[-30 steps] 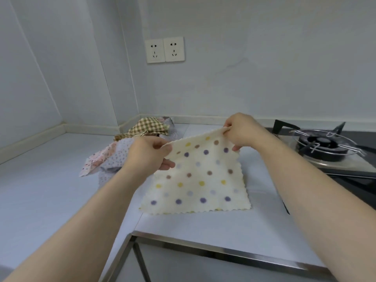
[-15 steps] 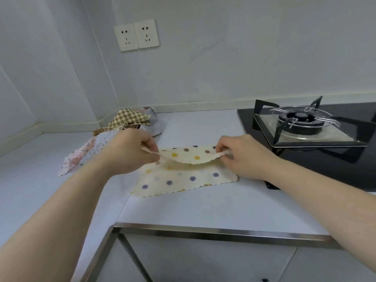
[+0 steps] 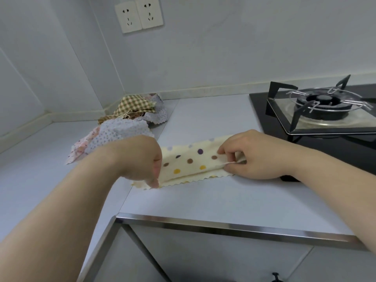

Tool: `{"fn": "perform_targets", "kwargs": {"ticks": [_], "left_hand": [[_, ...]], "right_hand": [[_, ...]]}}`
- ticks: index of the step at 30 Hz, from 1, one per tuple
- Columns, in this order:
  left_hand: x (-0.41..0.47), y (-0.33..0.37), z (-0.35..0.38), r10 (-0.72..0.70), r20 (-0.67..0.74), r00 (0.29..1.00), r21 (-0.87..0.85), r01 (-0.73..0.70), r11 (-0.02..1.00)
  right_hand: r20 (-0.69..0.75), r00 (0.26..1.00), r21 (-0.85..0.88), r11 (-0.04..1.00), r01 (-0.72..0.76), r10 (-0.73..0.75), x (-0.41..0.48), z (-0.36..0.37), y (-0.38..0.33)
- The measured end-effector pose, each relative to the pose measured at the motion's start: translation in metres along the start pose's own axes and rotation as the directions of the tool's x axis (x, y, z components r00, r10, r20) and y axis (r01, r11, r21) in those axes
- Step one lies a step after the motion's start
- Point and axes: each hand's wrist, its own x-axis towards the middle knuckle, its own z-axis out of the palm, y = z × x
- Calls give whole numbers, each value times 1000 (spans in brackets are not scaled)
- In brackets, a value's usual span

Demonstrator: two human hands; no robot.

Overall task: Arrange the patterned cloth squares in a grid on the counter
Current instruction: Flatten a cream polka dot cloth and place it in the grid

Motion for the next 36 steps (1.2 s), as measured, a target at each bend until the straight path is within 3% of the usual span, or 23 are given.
{"fn": "perform_targets", "kwargs": {"ticks": [5, 11, 14, 17, 19, 21, 24, 28, 33, 36], "left_hand": [[-1, 9, 1, -1, 14, 1000, 57, 1, 998], [-1, 9, -1, -16, 65, 998, 108, 9, 994], [0, 3, -1, -41, 65, 997, 51, 37, 998], [6, 6, 1, -13, -103, 995, -7, 13, 1000], [13, 16, 6, 36, -303, 952, -50, -54, 997], [22, 27, 18, 77, -402, 912, -133, -141, 981], [38, 41, 45, 120, -348, 930, -225, -207, 952], [47, 40, 61, 44, -131, 990, -228, -73, 971], [50, 35, 59, -93, 5, 996, -159, 93, 983], [51, 40, 59, -151, -39, 988, -153, 143, 978]], "right_hand": [[6, 997, -11, 997, 77, -77, -3, -2, -4], [5, 992, -153, 980, 125, -126, -4, -5, -8], [4, 995, -147, 984, 96, -97, -3, -3, -9], [-50, 998, -103, 994, 39, -44, 0, 0, -12], [-114, 993, -85, 996, 13, -23, 4, 3, -16], [-166, 986, -71, 997, -5, -6, 10, 8, -20], [-96, 994, -111, 992, -54, 43, 16, 15, -21], [11, 995, -197, 976, -93, 97, 15, 14, -20], [-13, 992, -240, 963, -127, 128, 16, 15, -25], [-96, 990, -173, 978, -116, 100, 20, 19, -31]]}}
